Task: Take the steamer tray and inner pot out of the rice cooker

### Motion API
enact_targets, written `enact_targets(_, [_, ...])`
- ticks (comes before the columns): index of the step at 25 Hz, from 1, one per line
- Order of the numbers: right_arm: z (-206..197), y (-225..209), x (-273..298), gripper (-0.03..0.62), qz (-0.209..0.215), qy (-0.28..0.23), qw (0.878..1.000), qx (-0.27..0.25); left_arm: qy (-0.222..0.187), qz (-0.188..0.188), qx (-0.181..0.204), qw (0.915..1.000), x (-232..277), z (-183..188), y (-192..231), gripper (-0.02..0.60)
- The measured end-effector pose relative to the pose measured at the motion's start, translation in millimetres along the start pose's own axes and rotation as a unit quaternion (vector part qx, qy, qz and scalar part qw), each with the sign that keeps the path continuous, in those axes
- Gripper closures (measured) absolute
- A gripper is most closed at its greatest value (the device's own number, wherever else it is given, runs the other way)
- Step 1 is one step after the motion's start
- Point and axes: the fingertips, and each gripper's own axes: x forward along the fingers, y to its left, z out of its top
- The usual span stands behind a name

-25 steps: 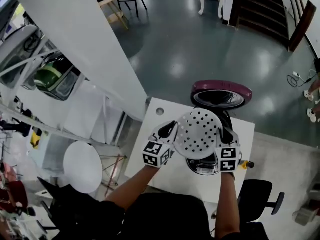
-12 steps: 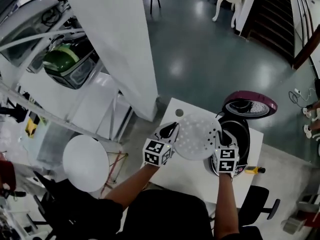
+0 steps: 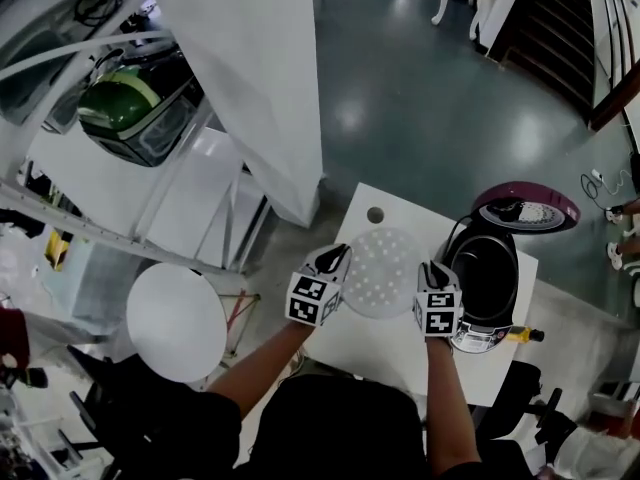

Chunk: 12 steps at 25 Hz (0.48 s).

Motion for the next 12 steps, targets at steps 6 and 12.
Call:
enact_targets(6, [-42, 24, 37, 0.551, 0.012, 0.045, 0.999, 0.013, 0.075, 0.016, 0.042, 0.9962, 22, -57, 28, 0.558])
enact_targets(12, [-90, 30, 71, 0.551, 0.009, 0.093, 0.994, 0.052, 0.127, 0.009, 0.065, 0.9897, 51, -98, 40, 0.555])
